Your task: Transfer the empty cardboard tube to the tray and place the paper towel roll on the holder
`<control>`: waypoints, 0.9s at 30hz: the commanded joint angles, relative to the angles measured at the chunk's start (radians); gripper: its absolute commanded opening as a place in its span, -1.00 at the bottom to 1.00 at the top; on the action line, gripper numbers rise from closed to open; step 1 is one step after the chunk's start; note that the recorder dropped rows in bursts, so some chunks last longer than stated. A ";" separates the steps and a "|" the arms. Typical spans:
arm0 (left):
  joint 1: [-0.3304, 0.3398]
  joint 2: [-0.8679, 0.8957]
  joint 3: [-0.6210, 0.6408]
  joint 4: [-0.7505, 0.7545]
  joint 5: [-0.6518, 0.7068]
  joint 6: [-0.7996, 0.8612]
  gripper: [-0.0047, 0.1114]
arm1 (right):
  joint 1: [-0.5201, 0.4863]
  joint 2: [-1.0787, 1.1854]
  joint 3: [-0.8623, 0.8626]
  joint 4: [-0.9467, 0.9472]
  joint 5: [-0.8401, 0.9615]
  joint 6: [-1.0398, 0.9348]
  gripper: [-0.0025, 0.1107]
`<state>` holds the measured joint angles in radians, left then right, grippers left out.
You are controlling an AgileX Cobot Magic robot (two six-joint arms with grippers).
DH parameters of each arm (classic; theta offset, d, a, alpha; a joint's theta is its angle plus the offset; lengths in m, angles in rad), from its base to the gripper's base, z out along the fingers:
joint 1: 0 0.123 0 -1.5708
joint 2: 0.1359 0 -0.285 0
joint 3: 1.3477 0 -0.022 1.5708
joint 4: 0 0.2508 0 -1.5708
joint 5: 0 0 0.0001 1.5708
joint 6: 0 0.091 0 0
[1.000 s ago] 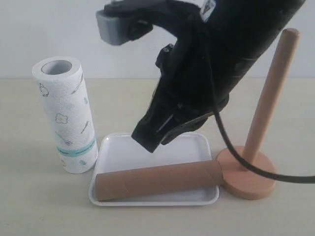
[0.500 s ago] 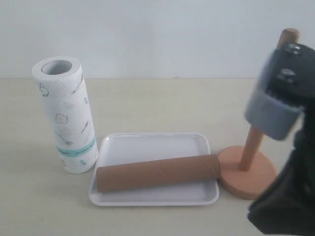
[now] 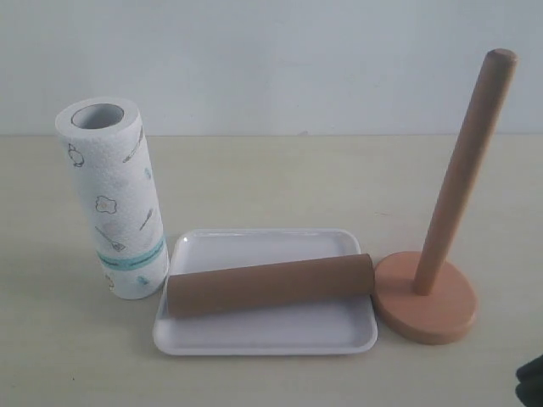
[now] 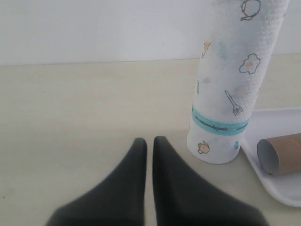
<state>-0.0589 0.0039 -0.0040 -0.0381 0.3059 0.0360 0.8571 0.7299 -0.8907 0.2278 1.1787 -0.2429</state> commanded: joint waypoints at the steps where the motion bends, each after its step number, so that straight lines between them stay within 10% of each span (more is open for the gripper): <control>1: 0.003 -0.004 0.004 -0.003 0.000 -0.005 -0.84 | -0.045 -0.073 0.007 0.030 -0.008 0.003 -0.96; 15: 0.003 -0.004 0.004 -0.003 0.000 -0.005 -0.84 | -0.668 -0.385 0.007 0.007 -0.096 -0.021 -0.96; 27: 0.003 -0.004 0.004 -0.003 0.000 -0.005 -0.84 | -0.875 -0.681 0.214 0.038 -0.704 -0.025 -0.96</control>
<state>-0.0589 0.0039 -0.0040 -0.0381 0.3059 0.0360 -0.0060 0.0802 -0.7658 0.2585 0.5414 -0.2596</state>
